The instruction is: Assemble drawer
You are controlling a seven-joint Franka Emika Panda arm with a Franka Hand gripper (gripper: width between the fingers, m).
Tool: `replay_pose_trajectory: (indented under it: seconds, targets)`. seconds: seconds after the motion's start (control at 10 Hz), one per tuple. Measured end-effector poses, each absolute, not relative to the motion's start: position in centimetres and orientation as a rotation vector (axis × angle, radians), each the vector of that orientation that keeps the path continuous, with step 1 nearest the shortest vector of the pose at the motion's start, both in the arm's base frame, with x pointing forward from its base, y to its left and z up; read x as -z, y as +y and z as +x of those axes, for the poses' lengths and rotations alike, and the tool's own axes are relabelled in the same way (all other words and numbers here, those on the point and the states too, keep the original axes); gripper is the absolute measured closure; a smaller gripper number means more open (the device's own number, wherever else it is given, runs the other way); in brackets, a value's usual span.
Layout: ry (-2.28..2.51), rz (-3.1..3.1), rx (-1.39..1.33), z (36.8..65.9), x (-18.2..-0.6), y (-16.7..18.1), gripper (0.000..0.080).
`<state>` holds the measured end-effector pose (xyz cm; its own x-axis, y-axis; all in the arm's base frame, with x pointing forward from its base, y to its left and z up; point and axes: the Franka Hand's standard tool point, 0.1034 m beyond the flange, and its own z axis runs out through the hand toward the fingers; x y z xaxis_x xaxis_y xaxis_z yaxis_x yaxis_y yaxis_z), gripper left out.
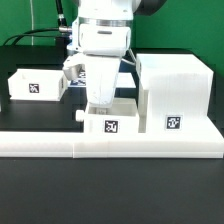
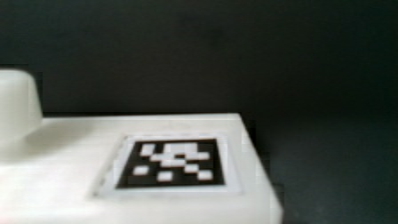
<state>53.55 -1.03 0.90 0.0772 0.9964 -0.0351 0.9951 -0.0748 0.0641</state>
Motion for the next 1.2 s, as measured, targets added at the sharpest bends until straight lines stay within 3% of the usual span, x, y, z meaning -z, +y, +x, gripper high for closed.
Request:
replay_pose_trajectory:
  seconds: [1.2]
  targets:
    - [2.081,2.252,-0.013,53.37,-0.98,-0.89,0.0757]
